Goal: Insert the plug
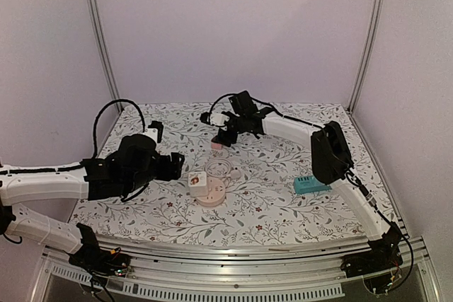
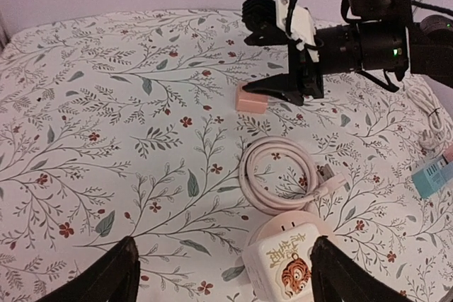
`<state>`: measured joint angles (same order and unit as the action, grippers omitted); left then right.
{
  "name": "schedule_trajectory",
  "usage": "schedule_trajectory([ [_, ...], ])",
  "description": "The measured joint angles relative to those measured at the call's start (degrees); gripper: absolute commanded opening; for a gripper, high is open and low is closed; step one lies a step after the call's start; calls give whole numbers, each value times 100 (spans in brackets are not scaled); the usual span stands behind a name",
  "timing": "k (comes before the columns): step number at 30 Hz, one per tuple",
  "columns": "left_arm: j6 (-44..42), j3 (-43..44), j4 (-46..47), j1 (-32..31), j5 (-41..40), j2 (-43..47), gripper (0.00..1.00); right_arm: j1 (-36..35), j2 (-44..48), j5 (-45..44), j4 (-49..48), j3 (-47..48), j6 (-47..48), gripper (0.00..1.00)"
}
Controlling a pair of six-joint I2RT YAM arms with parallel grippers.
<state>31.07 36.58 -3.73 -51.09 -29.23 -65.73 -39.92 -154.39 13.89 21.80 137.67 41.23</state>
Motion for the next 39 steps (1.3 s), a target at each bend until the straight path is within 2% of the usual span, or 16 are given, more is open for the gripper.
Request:
schedule_trajectory([
  [4, 4, 0, 0, 0, -2, 31, 83, 79, 2, 179, -570, 66, -299, 73],
  [9, 4, -4, 2, 0, -13, 70, 82, 223, 0, 334, -793, 57, -623, 62],
  [14, 7, -33, 2, 0, -11, 70, 82, 271, -11, 33, -966, 72, -778, 57],
  [19, 9, -44, 4, 0, 15, 70, 82, 271, -146, -225, -1051, 223, -752, 61],
  [22, 31, -44, 2, 0, 57, 70, 82, 271, -284, -330, -1003, 393, -693, 71],
  [32, 90, -46, 9, 2, 243, 92, 82, 247, -361, -144, 435, 682, -140, 83],
  [39, 140, -46, 11, 2, 337, 92, 82, 118, -492, -413, 881, 940, 365, 82],
])
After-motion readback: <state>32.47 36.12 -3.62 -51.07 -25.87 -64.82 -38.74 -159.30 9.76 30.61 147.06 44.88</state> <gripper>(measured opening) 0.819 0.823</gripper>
